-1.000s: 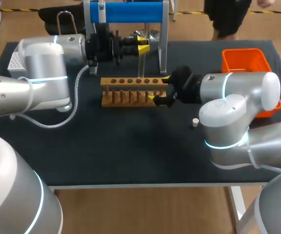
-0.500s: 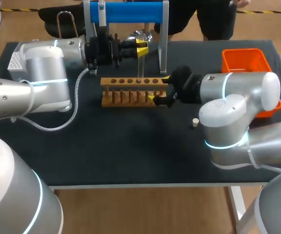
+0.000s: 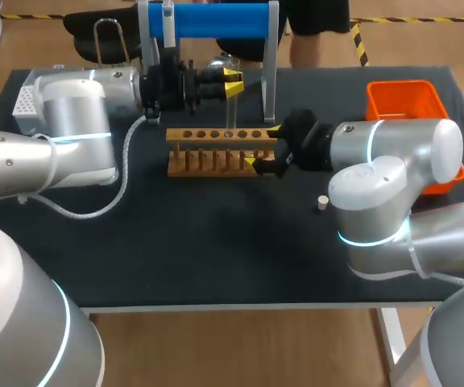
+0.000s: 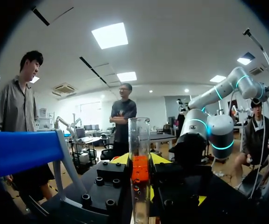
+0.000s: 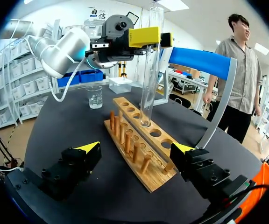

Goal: Invert the test tube, pick up the pipette, mount the tip to pipette, aspirate from beaker and dispense into the tube, eject the tip, return the pipette, and cap with the stopper.

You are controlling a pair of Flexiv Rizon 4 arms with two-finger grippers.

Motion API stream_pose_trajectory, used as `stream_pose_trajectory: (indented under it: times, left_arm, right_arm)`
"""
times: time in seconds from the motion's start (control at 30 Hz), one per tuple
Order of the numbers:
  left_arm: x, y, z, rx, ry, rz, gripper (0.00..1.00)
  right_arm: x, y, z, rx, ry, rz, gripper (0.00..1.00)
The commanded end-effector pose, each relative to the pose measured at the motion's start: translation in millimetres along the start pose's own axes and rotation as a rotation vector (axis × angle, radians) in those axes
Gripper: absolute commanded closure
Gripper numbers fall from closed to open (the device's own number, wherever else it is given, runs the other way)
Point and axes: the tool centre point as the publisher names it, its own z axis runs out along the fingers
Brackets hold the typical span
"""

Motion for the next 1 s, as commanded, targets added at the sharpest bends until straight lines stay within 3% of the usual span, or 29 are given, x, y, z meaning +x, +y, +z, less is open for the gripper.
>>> stream_pose_trajectory:
  times: [0.03,0.8,1.0]
  left_arm:
    - [-1.5,3.8,-0.6,0.004,0.004,-0.003,1.0]
    - [-2.8,10.8,-5.7,0.02,-0.011,0.012,1.0]
    - [-3.2,11.9,-9.1,-0.019,-0.017,0.002,1.0]
  right_arm:
    - [0.3,0.5,0.3,0.004,-0.001,0.0,0.0]
    - [0.3,0.5,0.3,0.004,-0.001,0.0,0.0]
    - [0.3,0.5,0.3,0.004,-0.001,0.0,0.0]
